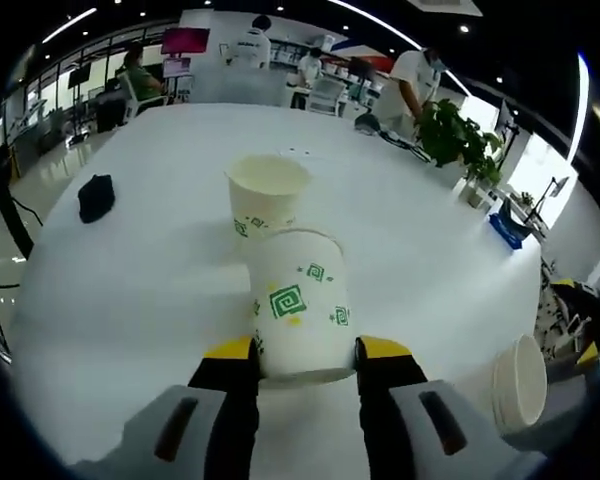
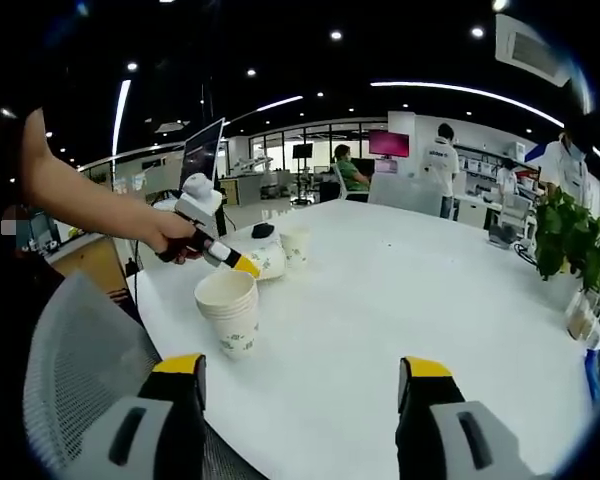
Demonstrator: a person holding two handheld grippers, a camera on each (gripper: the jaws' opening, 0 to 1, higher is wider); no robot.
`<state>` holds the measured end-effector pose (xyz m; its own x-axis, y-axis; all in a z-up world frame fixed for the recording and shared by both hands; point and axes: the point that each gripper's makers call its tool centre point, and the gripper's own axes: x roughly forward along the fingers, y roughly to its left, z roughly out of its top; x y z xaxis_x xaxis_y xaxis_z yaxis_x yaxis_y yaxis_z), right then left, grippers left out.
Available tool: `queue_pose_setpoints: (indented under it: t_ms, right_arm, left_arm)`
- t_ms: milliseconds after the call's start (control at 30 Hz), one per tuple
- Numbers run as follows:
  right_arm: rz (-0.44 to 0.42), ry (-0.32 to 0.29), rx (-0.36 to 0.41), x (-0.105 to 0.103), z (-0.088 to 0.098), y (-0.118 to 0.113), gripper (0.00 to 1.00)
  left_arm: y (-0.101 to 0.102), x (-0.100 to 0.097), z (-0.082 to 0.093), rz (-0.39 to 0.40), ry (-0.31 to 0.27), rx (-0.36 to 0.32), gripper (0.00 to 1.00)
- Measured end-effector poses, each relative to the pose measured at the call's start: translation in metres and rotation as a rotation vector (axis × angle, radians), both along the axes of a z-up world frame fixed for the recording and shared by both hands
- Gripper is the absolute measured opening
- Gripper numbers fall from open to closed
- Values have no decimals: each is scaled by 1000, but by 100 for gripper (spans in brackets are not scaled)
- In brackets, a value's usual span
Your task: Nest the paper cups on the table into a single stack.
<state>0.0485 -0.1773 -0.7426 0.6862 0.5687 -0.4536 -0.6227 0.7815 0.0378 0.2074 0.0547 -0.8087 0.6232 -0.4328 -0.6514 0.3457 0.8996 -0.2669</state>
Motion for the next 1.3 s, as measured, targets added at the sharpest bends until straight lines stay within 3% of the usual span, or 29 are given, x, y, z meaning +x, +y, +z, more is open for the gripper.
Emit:
queue_pose_setpoints:
  t_ms: [500, 900, 1167, 1300]
  right_arm:
    - [23, 32, 76, 0, 11, 9, 72]
    - [103, 16, 112, 1, 26, 47, 68]
    - [146, -12, 128, 5, 44, 62, 66]
    - [191, -21, 113, 5, 50, 70, 56]
  left_arm:
    - [-6, -35, 33, -150, -71, -10, 37]
    - [-8, -47, 72, -239, -145, -24, 37]
    - [-28, -72, 99, -383, -196, -12, 37]
    - [-39, -86, 110, -444, -208, -21, 37]
